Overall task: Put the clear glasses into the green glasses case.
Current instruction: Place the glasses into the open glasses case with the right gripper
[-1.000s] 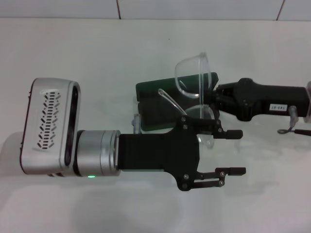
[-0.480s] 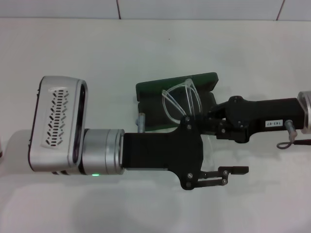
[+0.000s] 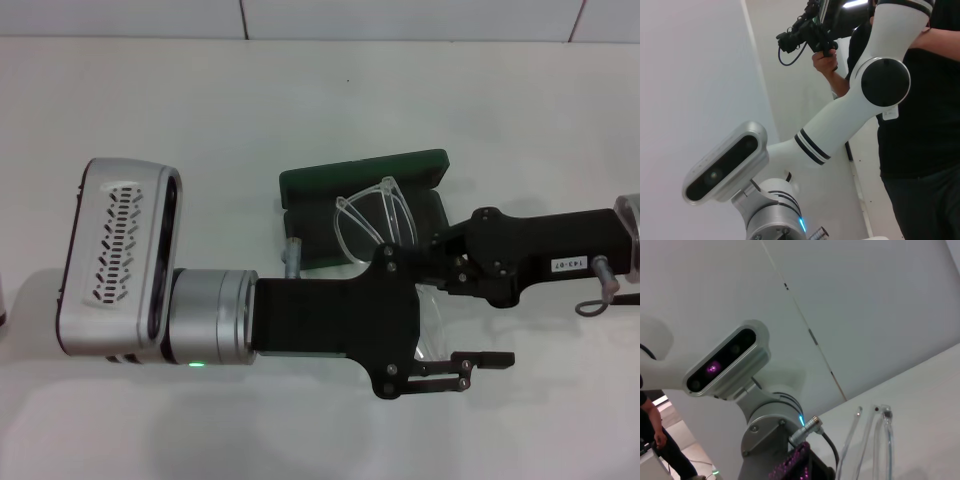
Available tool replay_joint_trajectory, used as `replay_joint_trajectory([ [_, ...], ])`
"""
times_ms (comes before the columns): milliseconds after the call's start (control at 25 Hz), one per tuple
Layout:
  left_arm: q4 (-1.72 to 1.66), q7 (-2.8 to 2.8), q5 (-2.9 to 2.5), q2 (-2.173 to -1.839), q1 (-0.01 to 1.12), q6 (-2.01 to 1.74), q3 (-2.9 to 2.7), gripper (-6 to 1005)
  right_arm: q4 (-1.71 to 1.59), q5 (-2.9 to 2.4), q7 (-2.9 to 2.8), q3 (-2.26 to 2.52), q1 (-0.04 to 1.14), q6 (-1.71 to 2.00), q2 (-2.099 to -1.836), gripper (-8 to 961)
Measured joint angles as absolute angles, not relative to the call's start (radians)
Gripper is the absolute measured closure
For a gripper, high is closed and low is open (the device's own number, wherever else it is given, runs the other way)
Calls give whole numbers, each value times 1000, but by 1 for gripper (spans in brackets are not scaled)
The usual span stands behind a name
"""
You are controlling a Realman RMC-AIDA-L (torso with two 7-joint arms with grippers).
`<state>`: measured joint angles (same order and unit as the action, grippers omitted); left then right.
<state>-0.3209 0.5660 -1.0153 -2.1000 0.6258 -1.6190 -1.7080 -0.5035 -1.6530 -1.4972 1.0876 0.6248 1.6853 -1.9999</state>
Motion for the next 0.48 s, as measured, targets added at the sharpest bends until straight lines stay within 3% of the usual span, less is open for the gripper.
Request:
replay_joint_trajectory([
  [480,-320,566,-1016,-2100,626,-1620,-1708,477,-503,-1657,-1497,1095,624,1698,-2003,899],
])
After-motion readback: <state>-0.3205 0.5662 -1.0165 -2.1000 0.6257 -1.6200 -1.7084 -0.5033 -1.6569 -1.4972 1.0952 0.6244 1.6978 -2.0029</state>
